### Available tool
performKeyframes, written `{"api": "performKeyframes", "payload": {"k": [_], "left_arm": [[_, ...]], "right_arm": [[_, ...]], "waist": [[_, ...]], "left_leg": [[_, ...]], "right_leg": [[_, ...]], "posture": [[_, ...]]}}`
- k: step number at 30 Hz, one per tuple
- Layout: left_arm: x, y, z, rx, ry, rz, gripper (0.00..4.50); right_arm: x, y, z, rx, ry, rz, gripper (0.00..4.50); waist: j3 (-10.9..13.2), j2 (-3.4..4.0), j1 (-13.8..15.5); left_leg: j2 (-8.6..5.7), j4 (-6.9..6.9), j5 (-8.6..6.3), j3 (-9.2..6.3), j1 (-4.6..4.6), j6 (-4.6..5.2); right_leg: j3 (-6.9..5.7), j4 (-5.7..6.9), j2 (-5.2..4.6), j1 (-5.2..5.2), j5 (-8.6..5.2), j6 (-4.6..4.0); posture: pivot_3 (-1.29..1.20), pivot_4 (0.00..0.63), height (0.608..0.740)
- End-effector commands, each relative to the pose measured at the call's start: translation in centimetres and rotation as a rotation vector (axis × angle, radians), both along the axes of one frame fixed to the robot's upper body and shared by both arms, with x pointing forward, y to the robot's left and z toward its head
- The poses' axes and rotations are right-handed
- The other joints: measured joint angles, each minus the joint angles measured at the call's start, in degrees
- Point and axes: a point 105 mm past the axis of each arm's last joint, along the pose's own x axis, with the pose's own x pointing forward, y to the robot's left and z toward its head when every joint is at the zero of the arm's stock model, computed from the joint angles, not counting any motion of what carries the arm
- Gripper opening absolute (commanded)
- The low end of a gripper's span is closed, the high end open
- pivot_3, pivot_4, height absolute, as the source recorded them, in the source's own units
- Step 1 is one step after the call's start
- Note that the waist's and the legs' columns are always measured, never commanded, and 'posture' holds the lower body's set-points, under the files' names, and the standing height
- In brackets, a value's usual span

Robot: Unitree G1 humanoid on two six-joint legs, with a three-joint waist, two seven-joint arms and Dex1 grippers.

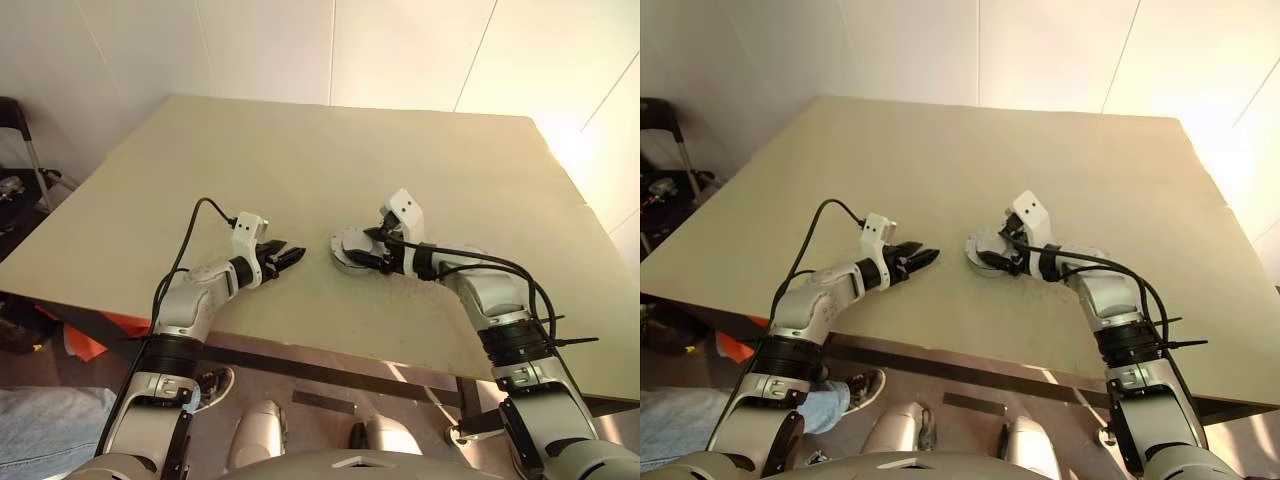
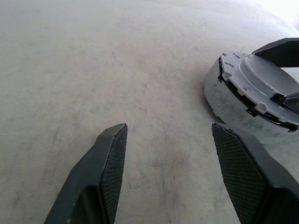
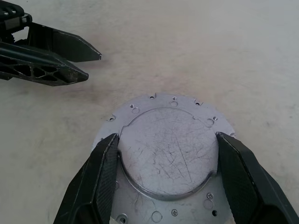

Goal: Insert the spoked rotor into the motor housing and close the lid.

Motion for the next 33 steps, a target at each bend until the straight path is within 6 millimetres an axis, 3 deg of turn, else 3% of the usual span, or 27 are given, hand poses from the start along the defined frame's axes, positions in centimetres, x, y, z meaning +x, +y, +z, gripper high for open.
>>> {"api": "performKeyframes", "payload": {"k": [1,12,21,33], "left_arm": [[0.3,0.0,1.1,-0.013,-0.04,-0.007,3.03],[0.2,0.2,1.1,-0.014,-0.039,0.001,3.03],[0.1,0.1,1.0,-0.013,-0.037,-0.001,3.03],[0.2,0.0,1.0,-0.015,-0.037,-0.003,3.03]], "right_arm": [[0.7,-0.1,1.5,-0.005,-0.065,-0.015,3.16],[0.6,-0.1,-0.3,-0.075,-0.034,-0.008,3.16],[0.3,-0.3,-2.3,-0.1,0.025,-0.016,3.16],[-0.2,-0.8,-2.5,-0.105,0.035,0.002,3.16]], "waist": [[0.0,0.0,0.0],[0.0,-0.01,-0.1],[0.0,-0.03,-0.2],[-0.1,-0.09,-0.1]], "left_leg": [[0.0,0.02,0.0,0.0,0.01,0.0],[0.02,0.17,-0.06,-0.01,0.1,-0.05],[0.03,0.14,-0.12,-0.02,0.94,-0.02],[0.02,0.13,-0.19,-0.01,0.88,0.08]], "right_leg": [[0.0,0.0,0.0,0.01,0.0,0.0],[0.0,0.04,0.0,0.14,0.01,0.01],[0.0,-0.16,0.0,1.08,-0.21,0.38],[0.0,-0.25,0.0,1.1,-0.03,0.08]], "posture": [[0.0,0.0,0.74],[0.0,0.0,0.74],[0.0,0.0,0.74],[0.0,0.0,0.74]]}}
